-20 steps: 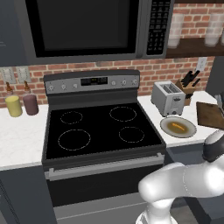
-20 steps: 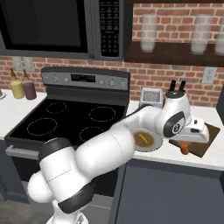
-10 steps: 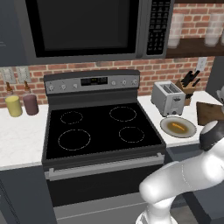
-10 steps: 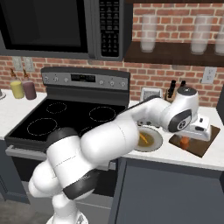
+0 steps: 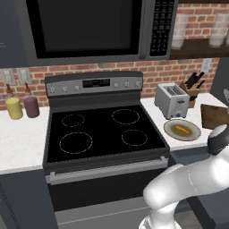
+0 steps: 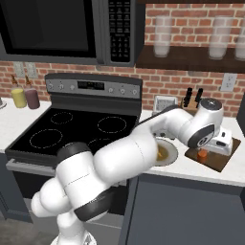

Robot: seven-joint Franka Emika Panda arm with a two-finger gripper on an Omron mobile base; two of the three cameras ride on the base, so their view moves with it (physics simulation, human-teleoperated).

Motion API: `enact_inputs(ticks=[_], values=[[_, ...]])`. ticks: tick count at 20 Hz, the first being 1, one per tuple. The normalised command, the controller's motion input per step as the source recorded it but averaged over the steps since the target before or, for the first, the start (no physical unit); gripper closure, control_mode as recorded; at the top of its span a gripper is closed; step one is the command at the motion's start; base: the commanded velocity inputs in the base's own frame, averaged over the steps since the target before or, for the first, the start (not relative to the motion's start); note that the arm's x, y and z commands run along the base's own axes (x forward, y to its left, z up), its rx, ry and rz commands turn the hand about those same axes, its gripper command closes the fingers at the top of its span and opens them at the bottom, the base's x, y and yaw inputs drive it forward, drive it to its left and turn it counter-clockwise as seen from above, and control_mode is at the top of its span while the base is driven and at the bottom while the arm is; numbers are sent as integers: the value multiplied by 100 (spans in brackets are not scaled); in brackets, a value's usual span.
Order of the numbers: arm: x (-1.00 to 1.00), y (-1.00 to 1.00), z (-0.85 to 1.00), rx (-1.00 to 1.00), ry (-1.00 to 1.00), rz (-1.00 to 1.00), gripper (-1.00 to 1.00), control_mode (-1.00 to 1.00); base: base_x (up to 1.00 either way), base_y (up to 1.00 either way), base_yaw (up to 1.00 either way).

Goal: Pick up the knife from the drawer and place it on the cutting board. Then place the meat from the plate to the cutting board.

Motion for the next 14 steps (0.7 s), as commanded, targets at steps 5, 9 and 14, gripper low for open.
enact_inputs(ticks=[5,9,14], values=[[8,0,-11,1,-6,0,100,-100,0,0,0],[0,0,-14,0,-4,0,100,-100,0,0,0],[0,0,-17,0,-1,0,100,-100,0,0,0]])
